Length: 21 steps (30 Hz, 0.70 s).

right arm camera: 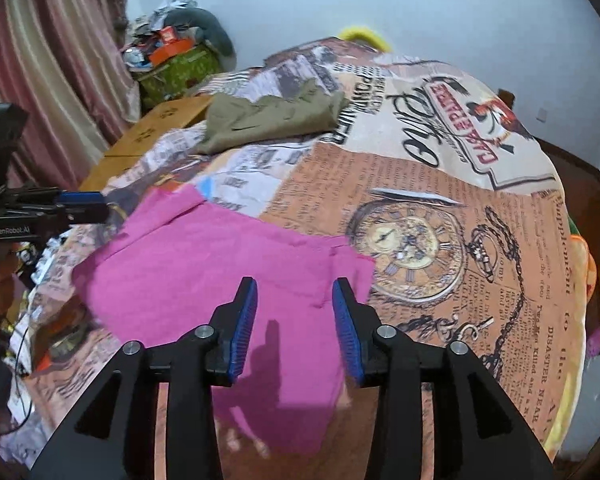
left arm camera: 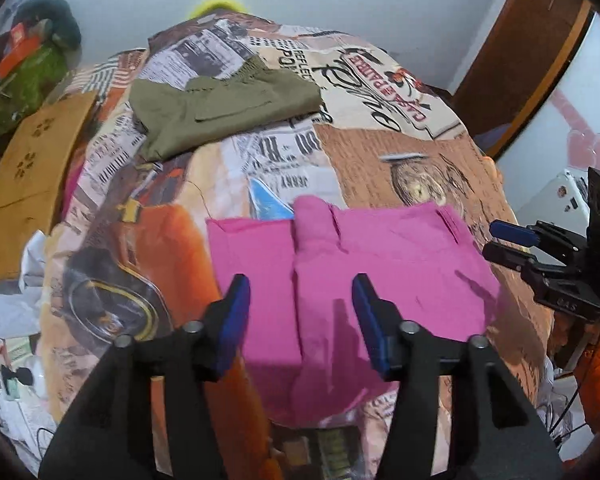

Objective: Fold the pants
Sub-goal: 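Open both grippers and release the folded pink pants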

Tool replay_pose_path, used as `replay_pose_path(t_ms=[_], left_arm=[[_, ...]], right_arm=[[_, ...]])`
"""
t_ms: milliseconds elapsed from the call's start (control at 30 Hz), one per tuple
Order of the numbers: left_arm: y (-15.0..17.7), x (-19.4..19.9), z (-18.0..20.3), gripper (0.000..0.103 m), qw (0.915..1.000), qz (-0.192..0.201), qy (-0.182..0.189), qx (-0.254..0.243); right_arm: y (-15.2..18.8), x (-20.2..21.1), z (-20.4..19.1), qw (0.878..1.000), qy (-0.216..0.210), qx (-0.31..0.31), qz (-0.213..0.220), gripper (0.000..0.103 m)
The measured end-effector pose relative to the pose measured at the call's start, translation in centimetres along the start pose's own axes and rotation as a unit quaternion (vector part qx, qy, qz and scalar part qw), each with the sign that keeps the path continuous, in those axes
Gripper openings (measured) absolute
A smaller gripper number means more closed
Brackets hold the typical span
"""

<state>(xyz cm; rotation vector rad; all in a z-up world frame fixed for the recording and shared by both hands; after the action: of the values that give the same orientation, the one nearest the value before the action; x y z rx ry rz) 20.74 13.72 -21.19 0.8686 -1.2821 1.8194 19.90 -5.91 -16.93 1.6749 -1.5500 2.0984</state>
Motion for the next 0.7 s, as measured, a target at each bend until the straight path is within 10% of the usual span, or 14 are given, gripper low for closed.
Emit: replay_pose_path(t_ms=[200,367,533,700], left_arm=[[2.7,-3.3,-0.7,0.053,0.9970,-0.067,0.015,0.035],[3.7,-2.2,-1.5,0.027,0.9959,-0.045,0.044,0.065],[4.4,-1.5,-1.9,0.011,0.9960,-0.021,-0.082,0.029],[5.5,-1.2,-3.6,0.011,0.9948,-0.039,-0.085,0.039]], right_arm=[[2.1,-1.2,-1.9,0.999,-0.022,0.008,-0.025,0.044],[4.0,-2.2,-2.2,0.999,-0.024,0.006,-0.041,0.044],[4.2,-1.4,-1.9,0.999,-0.016,0.010,-0.043,0.045],[4.9,-0.3,-1.6,0.999,-0.013,-0.001,-0.037,0.045]])
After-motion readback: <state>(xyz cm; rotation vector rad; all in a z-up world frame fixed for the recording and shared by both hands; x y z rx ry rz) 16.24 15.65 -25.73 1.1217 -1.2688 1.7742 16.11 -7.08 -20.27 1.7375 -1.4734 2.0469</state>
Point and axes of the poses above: each gripper's, at about its wrist camera, not at the fingertips, and x roughly against the way its jaws point, z to its right, y to its underside, the point moved 1 cm from there along -x, roughly the way its jaws point, and after that the axes turned 9 degrees about x, right-handed, at the moved point
